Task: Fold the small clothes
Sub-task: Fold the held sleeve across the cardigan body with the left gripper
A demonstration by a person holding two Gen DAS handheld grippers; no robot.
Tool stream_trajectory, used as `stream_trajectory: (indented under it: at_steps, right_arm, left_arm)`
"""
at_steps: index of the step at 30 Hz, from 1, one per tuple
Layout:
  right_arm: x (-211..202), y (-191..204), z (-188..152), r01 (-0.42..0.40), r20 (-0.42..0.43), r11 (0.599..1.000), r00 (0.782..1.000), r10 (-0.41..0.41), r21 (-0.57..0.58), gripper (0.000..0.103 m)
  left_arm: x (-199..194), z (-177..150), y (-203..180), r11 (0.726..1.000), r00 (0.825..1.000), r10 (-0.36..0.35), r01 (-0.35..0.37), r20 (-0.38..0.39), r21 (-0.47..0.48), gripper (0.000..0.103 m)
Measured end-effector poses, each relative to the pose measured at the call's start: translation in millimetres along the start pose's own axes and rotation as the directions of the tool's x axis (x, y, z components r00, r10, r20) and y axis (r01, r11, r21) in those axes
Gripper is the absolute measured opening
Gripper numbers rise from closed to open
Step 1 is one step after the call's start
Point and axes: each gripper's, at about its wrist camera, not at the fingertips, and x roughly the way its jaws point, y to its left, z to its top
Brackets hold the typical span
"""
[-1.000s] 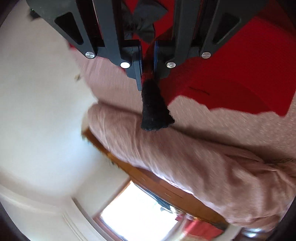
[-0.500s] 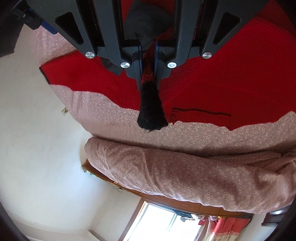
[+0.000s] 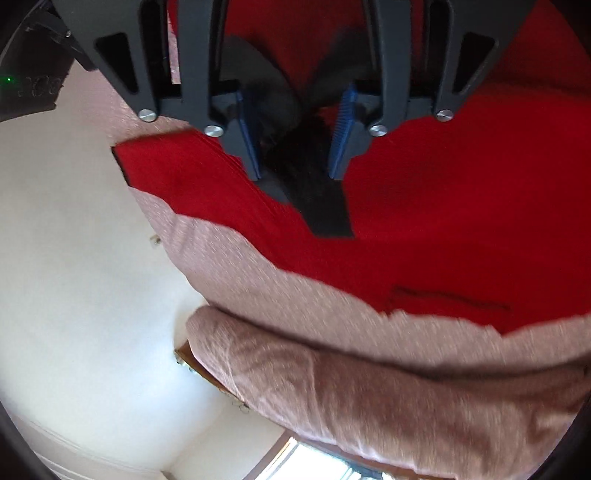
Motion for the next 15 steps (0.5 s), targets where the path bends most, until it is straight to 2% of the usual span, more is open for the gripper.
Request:
stream_trajectory:
  at_steps: [5,8,10,15]
  right_arm:
    - [-5.5,-4.0,0.9,-0.001,0.009,1.000,1.000,0.001,0.003,0.103]
    - [-11.3,-10.2,2.8,0.008,0.014,1.000,1.000,-0.008,0.009,0.103]
    - [-19.7,-17.4,6.5,0.022,0.026,1.000,0.999,-0.023,0.011,0.103]
    - [-55.9,-60.3,29.6,0.100,0.101,0.992,0.989,-0.107,0.072,0.103]
  left_arm:
    - [6.6,-21.1,-8.2,1.000,1.000,0.004,-0.004,0.021,-0.003,0.045]
    - [13.4,-35.6,-11.7,0.999,0.997,0.034,-0.036,0.065,0.017,0.048]
    - [16.2,-40.0,-14.4,0.998,0.997,0.045,-0.048,0.069,0.037,0.048]
    - [12.5,-41.7,-0.7,0.999,0.996,-0.034,0.036,0.083,-0.025,0.050]
